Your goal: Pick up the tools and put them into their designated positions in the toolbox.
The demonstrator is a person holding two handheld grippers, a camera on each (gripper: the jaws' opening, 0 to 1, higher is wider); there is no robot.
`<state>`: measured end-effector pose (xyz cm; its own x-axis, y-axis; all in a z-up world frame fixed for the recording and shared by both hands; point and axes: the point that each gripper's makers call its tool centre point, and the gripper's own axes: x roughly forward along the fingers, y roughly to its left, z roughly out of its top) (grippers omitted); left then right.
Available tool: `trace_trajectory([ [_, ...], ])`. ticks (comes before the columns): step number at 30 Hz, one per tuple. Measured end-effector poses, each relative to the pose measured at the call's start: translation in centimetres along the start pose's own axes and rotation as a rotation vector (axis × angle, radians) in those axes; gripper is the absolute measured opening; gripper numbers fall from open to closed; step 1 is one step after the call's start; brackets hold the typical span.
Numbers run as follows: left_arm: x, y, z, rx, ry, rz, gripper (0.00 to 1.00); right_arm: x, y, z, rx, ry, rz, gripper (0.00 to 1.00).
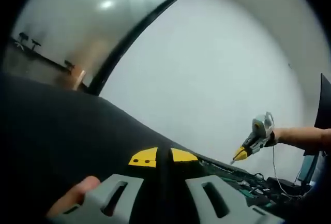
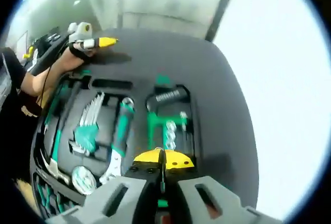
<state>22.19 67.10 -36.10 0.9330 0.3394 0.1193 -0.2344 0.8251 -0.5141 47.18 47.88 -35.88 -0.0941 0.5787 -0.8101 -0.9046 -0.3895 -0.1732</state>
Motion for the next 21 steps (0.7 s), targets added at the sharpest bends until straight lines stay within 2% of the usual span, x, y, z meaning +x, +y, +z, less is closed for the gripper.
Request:
trace_trajectory([
  [4, 0.0, -0.1, -0.2, 0.01, 0.009, 0.003, 0.1, 0.3, -0.4, -1.4, 0.02, 0.03, 0.01, 0.0],
  [8, 0.1, -0.2, -0.4, 0.021, 0.018, 0.004, 0.1, 1.1, 0.4, -2.1, 0.001, 0.071, 0.041, 0.0],
  [17, 0.2, -0.2, -0.4, 0.026, 0.022, 0.002, 0.1, 2.5, -0.3, -3.0, -0.02, 0.126, 0.054, 0.0],
  [21, 0.1, -0.2, -0.4, 0.021, 0.02, 0.0, 0.1, 2.2, -0.1, -2.9, -0.013, 0.118, 0.052, 0.0],
])
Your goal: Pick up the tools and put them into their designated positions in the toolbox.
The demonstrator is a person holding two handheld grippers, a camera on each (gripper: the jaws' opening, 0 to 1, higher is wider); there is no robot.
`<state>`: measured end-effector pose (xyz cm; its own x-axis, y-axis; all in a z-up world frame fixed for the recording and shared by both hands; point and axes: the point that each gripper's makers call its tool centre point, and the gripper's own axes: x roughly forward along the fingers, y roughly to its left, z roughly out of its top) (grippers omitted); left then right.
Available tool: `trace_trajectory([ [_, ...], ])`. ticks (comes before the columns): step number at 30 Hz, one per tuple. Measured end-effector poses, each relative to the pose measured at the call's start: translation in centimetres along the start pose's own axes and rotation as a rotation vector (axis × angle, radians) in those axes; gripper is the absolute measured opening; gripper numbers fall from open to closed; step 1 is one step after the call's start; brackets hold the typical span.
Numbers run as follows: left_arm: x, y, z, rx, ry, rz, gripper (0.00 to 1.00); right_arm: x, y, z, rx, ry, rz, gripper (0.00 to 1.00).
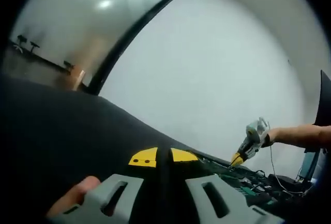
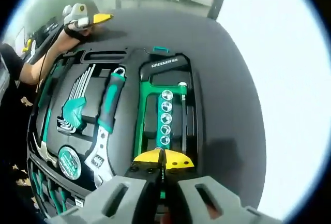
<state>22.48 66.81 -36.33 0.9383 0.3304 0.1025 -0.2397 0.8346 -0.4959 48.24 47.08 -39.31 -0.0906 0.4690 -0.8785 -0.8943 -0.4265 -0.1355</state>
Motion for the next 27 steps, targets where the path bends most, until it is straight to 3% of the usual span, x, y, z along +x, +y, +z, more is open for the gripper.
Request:
trace_trajectory([
  [15, 0.0, -0.1, -0.1, 0.005, 0.004, -0.002, 0.1, 0.8, 0.4, -0.3, 0.003, 0.017, -0.002, 0.0],
  [23, 0.1, -0.1, -0.1, 0.005, 0.005, -0.004, 0.1, 1.2, -0.4, -0.4, -0.012, 0.038, -0.026, 0.0],
  [27, 0.2, -0.1, -0.1, 0.005, 0.005, -0.005, 0.1, 1.7, 0.0, -0.6, -0.133, 0.121, -0.093, 0.0],
])
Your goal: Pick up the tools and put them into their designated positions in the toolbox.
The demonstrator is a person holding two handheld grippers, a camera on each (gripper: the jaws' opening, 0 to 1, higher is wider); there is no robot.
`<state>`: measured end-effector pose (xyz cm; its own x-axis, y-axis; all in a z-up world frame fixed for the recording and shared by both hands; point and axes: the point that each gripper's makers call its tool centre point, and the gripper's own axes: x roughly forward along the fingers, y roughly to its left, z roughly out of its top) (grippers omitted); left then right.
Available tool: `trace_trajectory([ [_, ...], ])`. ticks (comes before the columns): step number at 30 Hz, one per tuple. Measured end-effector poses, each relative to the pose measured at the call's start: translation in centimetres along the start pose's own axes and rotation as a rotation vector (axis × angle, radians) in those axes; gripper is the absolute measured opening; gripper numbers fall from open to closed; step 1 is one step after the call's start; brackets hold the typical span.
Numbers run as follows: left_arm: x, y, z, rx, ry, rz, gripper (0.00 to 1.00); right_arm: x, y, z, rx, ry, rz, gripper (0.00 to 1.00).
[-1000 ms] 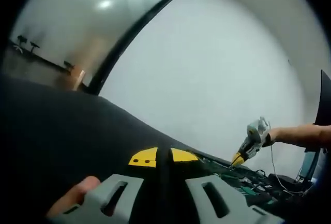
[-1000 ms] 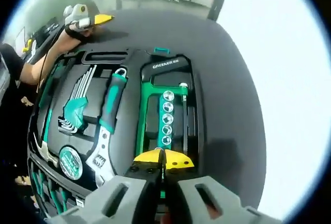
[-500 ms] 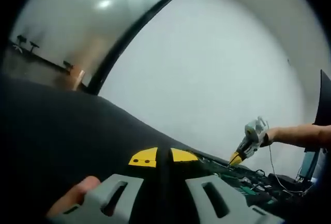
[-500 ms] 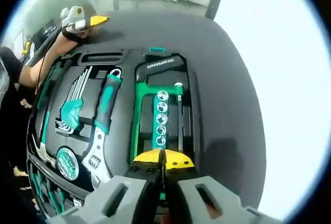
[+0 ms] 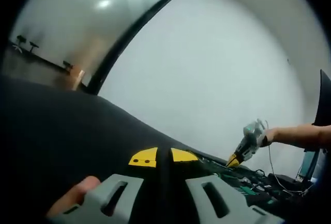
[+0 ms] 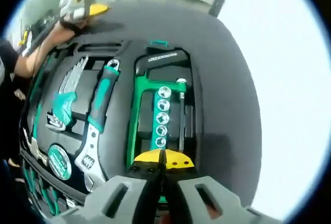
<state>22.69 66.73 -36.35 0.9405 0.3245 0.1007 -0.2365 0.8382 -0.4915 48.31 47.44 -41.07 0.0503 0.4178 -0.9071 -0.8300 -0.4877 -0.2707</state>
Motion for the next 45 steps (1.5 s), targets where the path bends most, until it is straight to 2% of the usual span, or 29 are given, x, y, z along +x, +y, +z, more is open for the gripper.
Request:
trace_trajectory([
  [1, 0.0, 0.0, 0.0, 0.0, 0.001, 0.001, 0.1, 0.1, 0.1, 0.0, -0.003, 0.012, -0.012, 0.0],
  [2, 0.0, 0.0, 0.0, 0.001, 0.002, 0.002, 0.1, 0.1, -1.1, -0.3, 0.008, 0.01, -0.014, 0.0],
  [6, 0.0, 0.1, -0.1, 0.006, 0.004, 0.008, 0.1, -0.2, -1.2, -0.3, 0.035, -0.006, -0.071, 0.0],
  [7, 0.0, 0.1, -0.1, 0.008, 0.005, 0.007, 0.1, -0.4, -1.3, -0.2, 0.013, -0.023, -0.083, 0.0],
  [8, 0.0, 0.0, -0.1, 0.009, 0.006, 0.006, 0.1, -0.9, -1.4, 0.3, 0.023, -0.068, -0.093, 0.04],
  [10, 0.0, 0.0, -0.1, 0.013, 0.005, 0.006, 0.1, -3.2, -1.4, 0.7, 0.102, -0.139, -0.12, 0.12],
  [12, 0.0, 0.0, -0.1, 0.015, 0.005, 0.004, 0.1, -5.8, -2.2, 0.7, 0.114, -0.182, -0.17, 0.12],
  [14, 0.1, -0.1, -0.2, 0.019, 0.01, 0.002, 0.1, -8.2, -2.0, -0.1, 0.123, -0.212, -0.199, 0.12],
  [16, 0.0, -0.2, -0.3, 0.028, 0.013, 0.002, 0.1, -11.1, -2.2, -1.5, 0.167, -0.234, -0.244, 0.12],
  [17, -0.1, -0.3, -0.3, 0.029, 0.011, 0.002, 0.1, -12.4, -2.0, -2.7, 0.165, -0.227, -0.249, 0.12],
  [19, -0.2, -0.3, -0.2, 0.029, 0.007, 0.002, 0.1, -15.1, -2.3, -5.6, 0.207, -0.213, -0.312, 0.12],
  [22, -0.1, -0.3, -0.4, 0.039, 0.015, 0.006, 0.1, -18.7, -1.8, -11.4, 0.328, -0.215, -0.381, 0.12],
  [24, 0.1, -0.5, -0.8, 0.059, 0.032, 0.007, 0.1, -20.4, -2.3, -15.7, 0.412, -0.214, -0.411, 0.12],
  [26, 0.2, -0.6, -1.0, 0.075, 0.043, 0.008, 0.1, -21.9, 0.4, -18.8, 0.485, -0.213, -0.451, 0.12],
  [28, 0.1, -0.7, -1.2, 0.083, 0.05, 0.007, 0.1, -23.0, 1.1, -22.2, 0.585, -0.234, -0.476, 0.12],
  [30, 0.1, -0.6, -1.3, 0.087, 0.053, 0.01, 0.1, -23.3, 3.1, -24.9, 0.662, -0.25, -0.495, 0.12],
  [32, 0.1, -0.6, -1.4, 0.088, 0.056, 0.014, 0.1, -23.9, 4.5, -27.0, 0.718, -0.256, -0.512, 0.12],
  [35, 0.1, -0.7, -1.6, 0.101, 0.065, 0.018, 0.1, -24.6, 6.6, -30.2, 0.812, -0.274, -0.496, 0.12],
  [39, 0.0, -0.9, -1.8, 0.111, 0.073, 0.016, 0.1, -23.1, 10.7, -33.4, 0.873, -0.223, -0.437, 0.14],
  [41, -0.1, -0.9, -1.9, 0.114, 0.077, 0.021, 0.1, -21.9, 12.7, -34.3, 0.916, -0.199, -0.392, 0.15],
  [45, -0.1, -0.8, -1.9, 0.111, 0.076, 0.025, 0.1, -20.0, 15.1, -36.1, 1.069, -0.184, -0.345, 0.17],
])
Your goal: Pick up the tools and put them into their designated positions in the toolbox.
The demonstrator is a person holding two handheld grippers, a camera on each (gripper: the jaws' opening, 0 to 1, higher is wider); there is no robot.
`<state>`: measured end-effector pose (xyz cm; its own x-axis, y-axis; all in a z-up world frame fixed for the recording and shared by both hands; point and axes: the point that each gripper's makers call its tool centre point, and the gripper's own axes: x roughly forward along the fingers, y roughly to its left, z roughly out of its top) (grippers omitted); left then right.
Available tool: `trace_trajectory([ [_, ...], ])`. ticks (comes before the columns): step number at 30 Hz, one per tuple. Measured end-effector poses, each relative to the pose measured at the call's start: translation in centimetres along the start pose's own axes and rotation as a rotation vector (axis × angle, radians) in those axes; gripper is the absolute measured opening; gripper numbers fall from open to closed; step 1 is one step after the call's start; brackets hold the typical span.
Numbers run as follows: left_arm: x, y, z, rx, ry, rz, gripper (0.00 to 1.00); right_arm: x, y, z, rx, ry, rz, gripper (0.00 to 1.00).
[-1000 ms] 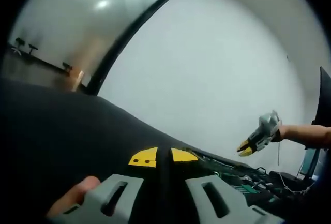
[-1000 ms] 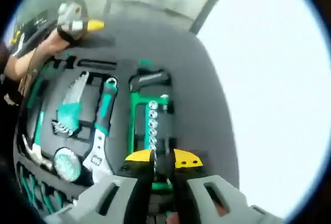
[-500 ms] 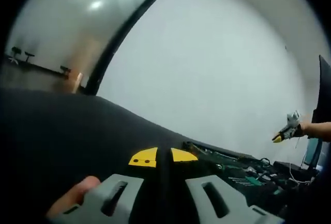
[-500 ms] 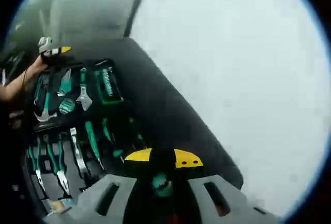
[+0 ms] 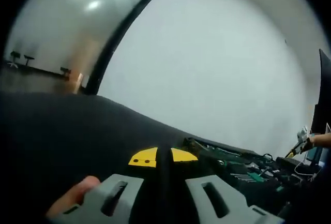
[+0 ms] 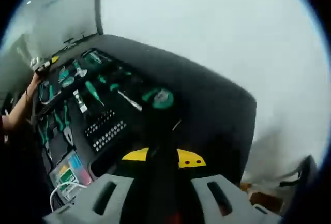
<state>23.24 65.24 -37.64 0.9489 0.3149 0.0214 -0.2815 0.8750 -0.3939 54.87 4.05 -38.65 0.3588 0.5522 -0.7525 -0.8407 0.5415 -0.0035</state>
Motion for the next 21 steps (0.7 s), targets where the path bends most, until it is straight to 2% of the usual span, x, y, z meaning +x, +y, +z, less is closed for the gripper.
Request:
trace_trajectory([
  [1, 0.0, 0.0, 0.0, -0.008, 0.0, 0.0, 0.1, 0.2, -1.0, -0.1, -0.002, 0.0, 0.009, 0.17],
  [5, -0.2, 0.3, 0.0, -0.032, 0.0, 0.005, 0.1, 0.8, -0.9, -1.2, -0.05, -0.009, 0.019, 0.17],
  [6, -0.1, 0.4, -0.1, -0.034, 0.001, 0.007, 0.1, 0.9, -0.7, -1.3, -0.099, -0.015, 0.037, 0.17],
  [7, -0.2, 0.4, -0.1, -0.032, 0.004, 0.01, 0.1, 0.9, -0.5, -1.5, -0.172, -0.015, 0.028, 0.17],
  [9, -0.1, 0.4, -0.3, -0.021, 0.014, 0.02, 0.1, 1.0, 0.9, -2.3, -0.341, -0.025, 0.062, 0.17],
  [10, -0.1, 0.4, -0.5, -0.009, 0.023, 0.029, 0.1, 1.0, 1.4, -2.7, -0.379, -0.024, 0.085, 0.17],
  [13, 0.0, 0.2, -0.9, 0.021, 0.04, 0.039, 0.1, 1.1, 2.9, -3.4, -0.41, -0.055, 0.156, 0.24],
  [14, 0.1, 0.3, -1.1, 0.038, 0.05, 0.045, 0.1, 1.1, 2.8, -3.7, -0.414, -0.056, 0.153, 0.28],
  [16, 0.3, 0.4, -1.3, 0.057, 0.064, 0.055, 0.1, 1.6, 2.5, -3.6, -0.438, -0.069, 0.137, 0.29],
  [20, 0.2, 0.2, -1.7, 0.089, 0.083, 0.073, 0.1, 2.3, 1.8, -1.7, -0.366, -0.149, 0.111, 0.3],
  [21, 0.2, 0.2, -1.8, 0.095, 0.086, 0.073, 0.1, 2.5, 1.7, -1.5, -0.372, -0.146, 0.108, 0.3],
])
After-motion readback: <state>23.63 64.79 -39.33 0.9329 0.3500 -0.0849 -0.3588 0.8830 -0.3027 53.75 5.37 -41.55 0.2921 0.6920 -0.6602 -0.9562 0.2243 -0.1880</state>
